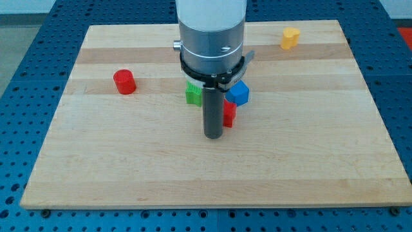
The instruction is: Move the red star in between the green star and cube
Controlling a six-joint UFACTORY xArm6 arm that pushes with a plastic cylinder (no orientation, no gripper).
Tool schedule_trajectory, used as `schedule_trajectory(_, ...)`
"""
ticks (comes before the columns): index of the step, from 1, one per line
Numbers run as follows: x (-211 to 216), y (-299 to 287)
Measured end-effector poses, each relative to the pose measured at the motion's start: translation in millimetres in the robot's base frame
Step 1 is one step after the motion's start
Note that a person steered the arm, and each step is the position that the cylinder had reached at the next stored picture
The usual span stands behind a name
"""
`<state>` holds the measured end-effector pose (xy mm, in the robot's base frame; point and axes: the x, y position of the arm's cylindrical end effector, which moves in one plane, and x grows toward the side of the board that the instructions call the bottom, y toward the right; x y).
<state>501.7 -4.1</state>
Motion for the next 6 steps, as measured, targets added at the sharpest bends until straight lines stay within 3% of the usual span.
schedule_trajectory(2,1,0)
schedule_trajectory(5,46,2)
schedule_trajectory(6,35,14)
